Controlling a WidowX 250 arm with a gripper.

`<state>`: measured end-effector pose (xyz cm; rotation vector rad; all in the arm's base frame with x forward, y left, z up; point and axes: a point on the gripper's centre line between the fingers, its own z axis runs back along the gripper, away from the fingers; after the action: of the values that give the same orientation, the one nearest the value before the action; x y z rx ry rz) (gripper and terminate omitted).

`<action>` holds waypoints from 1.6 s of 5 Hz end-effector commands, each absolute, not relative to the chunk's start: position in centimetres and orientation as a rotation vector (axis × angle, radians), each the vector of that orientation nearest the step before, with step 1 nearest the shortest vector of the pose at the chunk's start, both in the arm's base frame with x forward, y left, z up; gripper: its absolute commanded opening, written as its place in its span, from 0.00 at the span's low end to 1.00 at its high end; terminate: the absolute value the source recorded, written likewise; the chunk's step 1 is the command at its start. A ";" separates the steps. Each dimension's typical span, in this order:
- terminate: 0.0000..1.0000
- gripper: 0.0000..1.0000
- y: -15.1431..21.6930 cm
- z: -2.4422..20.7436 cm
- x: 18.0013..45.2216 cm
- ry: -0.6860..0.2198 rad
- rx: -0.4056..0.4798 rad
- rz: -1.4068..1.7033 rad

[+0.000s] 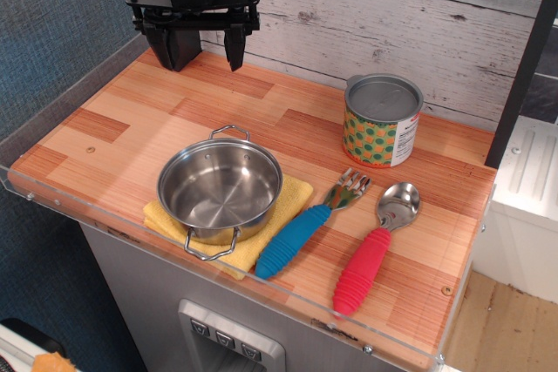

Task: Place the fork to the left of the pot.

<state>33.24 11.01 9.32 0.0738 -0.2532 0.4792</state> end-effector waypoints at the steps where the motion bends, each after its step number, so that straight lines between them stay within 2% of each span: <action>1: 0.00 1.00 11.0 9.3 33.2 -0.253 0.074 0.479; 3: 0.00 1.00 8.5 11.4 32.7 -0.218 0.082 0.156; 4: 0.00 1.00 7.2 11.7 32.8 -0.164 0.063 -0.033; 6: 0.00 1.00 2.7 11.5 31.5 -0.082 0.010 -0.215; 7: 0.00 1.00 0.7 11.1 30.6 -0.061 -0.026 -0.252; 8: 0.00 1.00 -0.6 10.2 29.8 -0.055 -0.023 -0.307</action>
<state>29.70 -0.85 8.55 -0.0308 0.0002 -0.3011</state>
